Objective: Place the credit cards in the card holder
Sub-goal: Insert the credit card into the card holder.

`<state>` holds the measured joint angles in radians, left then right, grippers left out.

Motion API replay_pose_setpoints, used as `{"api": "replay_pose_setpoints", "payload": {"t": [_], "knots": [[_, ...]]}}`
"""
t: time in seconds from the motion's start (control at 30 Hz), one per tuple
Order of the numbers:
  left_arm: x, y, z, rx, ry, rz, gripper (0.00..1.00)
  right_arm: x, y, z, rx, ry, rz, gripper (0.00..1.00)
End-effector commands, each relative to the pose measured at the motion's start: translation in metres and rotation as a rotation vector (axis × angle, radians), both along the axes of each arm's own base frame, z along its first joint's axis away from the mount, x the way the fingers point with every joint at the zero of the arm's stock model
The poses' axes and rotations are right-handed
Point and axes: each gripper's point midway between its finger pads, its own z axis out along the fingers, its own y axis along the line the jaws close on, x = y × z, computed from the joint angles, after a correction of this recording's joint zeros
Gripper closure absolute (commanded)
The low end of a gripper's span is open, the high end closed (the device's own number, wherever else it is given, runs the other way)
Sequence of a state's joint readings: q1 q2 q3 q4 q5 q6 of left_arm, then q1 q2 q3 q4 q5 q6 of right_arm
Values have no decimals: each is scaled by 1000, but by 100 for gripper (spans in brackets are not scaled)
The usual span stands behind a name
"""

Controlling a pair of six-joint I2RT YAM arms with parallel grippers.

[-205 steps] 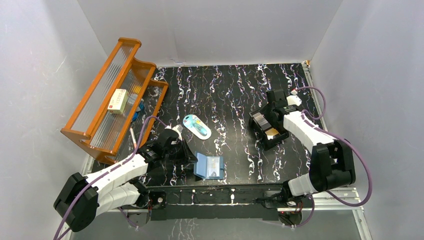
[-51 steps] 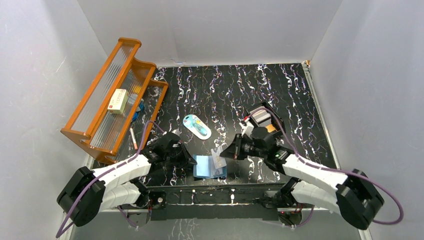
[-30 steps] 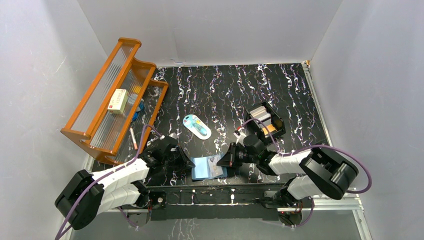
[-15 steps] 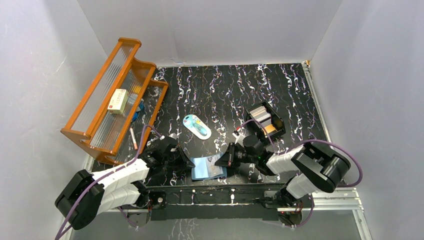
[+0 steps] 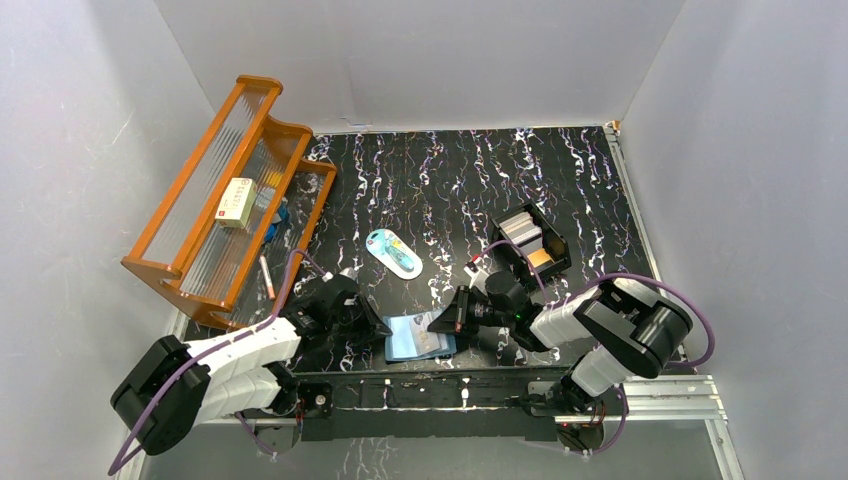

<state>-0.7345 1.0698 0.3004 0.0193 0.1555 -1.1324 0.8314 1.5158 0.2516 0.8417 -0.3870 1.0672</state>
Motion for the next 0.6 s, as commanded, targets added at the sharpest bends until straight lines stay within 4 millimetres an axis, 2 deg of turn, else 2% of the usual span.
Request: {"api": "replay_pose_setpoints", "payload": {"t": [0.0,0.27,0.57], "knots": [[-7,0,-5,13,28,-4,100,9,4,6,22,-34,-29,100],[-7,-5,-3,-4,27,-2,100,13,1,2,-7,-45,-53,100],[-8,-3,-5,-2,30,10,100,16,-15,1,-60,-88,-106,100]]}}
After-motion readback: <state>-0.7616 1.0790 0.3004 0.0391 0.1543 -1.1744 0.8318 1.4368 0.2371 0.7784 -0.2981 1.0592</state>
